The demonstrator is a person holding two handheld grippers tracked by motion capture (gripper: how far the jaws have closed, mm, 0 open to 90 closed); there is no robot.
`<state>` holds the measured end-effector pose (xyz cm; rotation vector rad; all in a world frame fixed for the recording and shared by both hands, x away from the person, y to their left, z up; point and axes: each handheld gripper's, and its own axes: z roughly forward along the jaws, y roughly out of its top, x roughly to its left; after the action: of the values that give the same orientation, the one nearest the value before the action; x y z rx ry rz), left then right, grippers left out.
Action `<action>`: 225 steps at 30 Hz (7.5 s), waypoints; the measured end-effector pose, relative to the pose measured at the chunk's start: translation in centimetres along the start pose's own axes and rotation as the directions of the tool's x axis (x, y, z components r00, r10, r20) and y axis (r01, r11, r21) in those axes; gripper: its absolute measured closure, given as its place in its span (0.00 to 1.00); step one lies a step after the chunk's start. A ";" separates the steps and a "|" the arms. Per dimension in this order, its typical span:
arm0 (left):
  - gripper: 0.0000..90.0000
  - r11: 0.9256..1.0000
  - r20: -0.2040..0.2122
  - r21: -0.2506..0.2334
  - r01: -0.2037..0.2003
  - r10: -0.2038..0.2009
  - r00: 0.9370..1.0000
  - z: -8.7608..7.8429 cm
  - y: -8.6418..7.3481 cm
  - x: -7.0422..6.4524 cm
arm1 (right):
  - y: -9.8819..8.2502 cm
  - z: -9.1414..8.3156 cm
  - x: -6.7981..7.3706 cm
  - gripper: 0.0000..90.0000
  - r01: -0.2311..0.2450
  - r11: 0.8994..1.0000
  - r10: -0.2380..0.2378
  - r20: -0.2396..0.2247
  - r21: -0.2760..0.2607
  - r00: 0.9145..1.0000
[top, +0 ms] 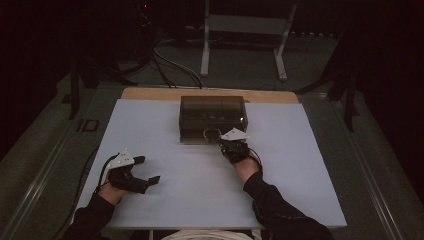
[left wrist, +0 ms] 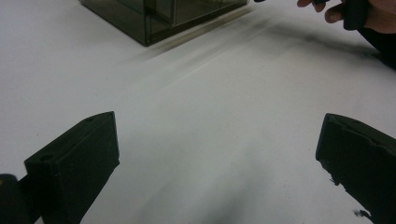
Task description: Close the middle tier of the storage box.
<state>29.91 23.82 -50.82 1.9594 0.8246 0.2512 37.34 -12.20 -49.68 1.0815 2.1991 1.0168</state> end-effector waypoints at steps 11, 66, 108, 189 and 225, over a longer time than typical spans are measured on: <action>0.01 1.000 0.001 0.001 -0.001 0.001 1.000 0.0 0.0 0.0 | 0.3 0.5 -0.4 1.00 -0.010 1.000 0.010 0.002 0.000 1.000; 0.01 1.000 0.004 0.000 0.001 -0.001 1.000 -0.1 0.0 0.1 | 1.4 2.2 -1.4 1.00 -0.034 0.999 0.034 0.025 -0.003 0.999; 0.01 1.000 0.003 0.003 0.001 -0.001 1.000 0.0 0.0 0.1 | 2.0 0.9 -0.9 0.12 -0.077 0.997 0.077 -0.093 -0.001 0.993; 0.01 1.000 0.013 0.005 -0.009 0.009 1.000 0.1 0.0 -0.2 | -6.7 -8.6 -8.2 0.01 -0.031 0.998 0.023 -0.160 -0.052 0.987; 0.01 1.000 0.025 0.017 -0.011 0.010 1.000 0.3 -0.2 -0.1 | -11.1 -10.5 -9.5 0.01 -0.124 0.989 0.121 -0.036 -0.083 0.992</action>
<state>29.88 23.61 -51.12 1.9795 0.8028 0.2257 30.55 -28.81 -51.17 1.1809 2.1140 1.1770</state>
